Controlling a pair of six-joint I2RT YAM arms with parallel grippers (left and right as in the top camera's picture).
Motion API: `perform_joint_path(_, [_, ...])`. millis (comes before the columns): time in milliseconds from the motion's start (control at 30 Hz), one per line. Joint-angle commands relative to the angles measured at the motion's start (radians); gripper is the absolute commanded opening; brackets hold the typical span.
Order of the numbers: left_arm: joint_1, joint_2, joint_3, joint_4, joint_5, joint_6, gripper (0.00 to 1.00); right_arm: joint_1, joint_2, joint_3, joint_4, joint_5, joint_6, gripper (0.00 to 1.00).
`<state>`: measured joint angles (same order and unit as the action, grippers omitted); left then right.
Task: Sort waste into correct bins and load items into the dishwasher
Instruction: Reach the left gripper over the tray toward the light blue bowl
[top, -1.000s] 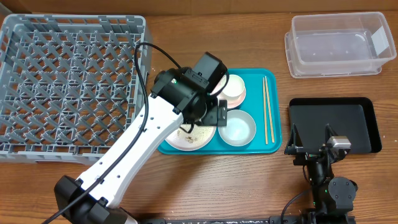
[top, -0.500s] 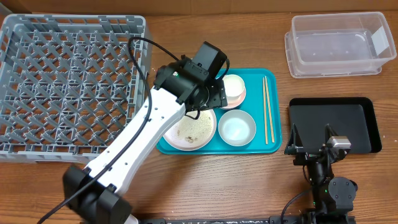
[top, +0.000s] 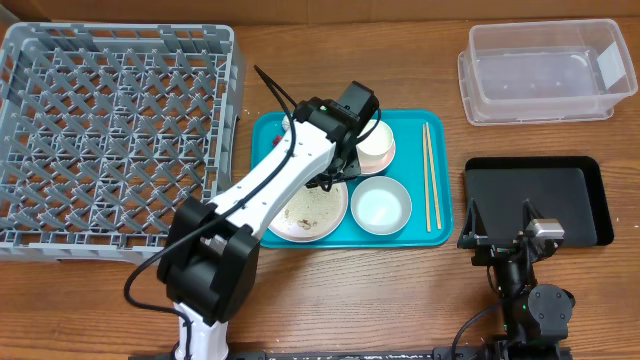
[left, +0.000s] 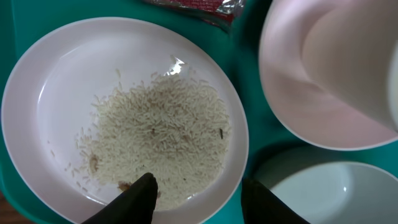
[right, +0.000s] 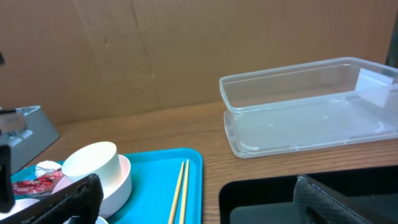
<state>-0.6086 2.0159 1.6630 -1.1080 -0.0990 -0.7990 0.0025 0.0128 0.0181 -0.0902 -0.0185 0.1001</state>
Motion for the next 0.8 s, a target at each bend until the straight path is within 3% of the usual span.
perform_joint_path(0, [-0.001,0.037,0.021,0.013,-0.035,-0.014,0.49,0.004,-0.010,-0.010,0.006,0.010,-0.007,1.00])
perform_joint_path(767, [-0.056,0.087,-0.015,0.096,0.021,-0.047,0.54,0.004,-0.010,-0.010,0.006,0.010,-0.007,1.00])
